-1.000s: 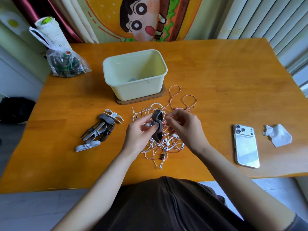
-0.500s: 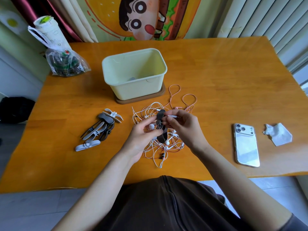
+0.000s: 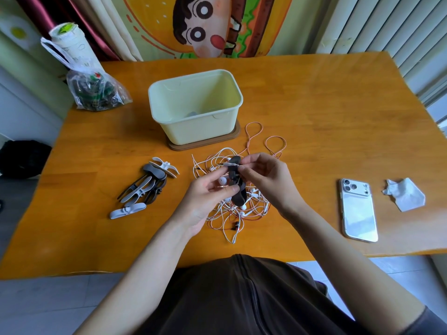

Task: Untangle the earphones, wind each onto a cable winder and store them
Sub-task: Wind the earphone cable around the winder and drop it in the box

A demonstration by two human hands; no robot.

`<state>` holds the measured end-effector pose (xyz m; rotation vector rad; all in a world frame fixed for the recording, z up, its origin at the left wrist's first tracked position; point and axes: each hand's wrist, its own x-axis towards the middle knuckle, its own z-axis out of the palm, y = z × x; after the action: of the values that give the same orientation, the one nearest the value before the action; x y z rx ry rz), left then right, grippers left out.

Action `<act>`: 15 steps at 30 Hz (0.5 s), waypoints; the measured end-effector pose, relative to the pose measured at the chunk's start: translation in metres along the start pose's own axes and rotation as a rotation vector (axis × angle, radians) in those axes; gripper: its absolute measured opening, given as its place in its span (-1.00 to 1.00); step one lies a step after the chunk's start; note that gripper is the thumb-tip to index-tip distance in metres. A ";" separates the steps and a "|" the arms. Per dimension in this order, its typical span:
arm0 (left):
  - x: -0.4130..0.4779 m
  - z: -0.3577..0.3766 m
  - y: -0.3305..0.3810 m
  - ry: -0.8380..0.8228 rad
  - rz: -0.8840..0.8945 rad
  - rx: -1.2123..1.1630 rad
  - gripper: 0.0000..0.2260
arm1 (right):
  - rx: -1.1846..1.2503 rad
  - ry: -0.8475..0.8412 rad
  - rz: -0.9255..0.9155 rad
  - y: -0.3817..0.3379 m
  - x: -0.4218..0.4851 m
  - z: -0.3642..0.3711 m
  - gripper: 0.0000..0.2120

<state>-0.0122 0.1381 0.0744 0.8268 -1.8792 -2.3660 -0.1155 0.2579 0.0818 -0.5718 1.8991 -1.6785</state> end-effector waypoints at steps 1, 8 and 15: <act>0.000 0.000 0.000 0.006 0.011 0.017 -0.54 | -0.014 0.006 0.002 0.001 0.000 0.000 -0.88; -0.001 0.002 0.000 0.006 0.047 0.073 -0.60 | -0.165 0.068 -0.041 0.005 0.000 0.002 -0.98; 0.001 0.002 0.003 0.040 0.026 0.102 -0.68 | -0.347 0.168 -0.200 0.003 -0.004 0.011 -0.86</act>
<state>-0.0146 0.1386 0.0771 0.8443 -1.9969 -2.2374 -0.1054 0.2523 0.0783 -0.7990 2.3458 -1.5648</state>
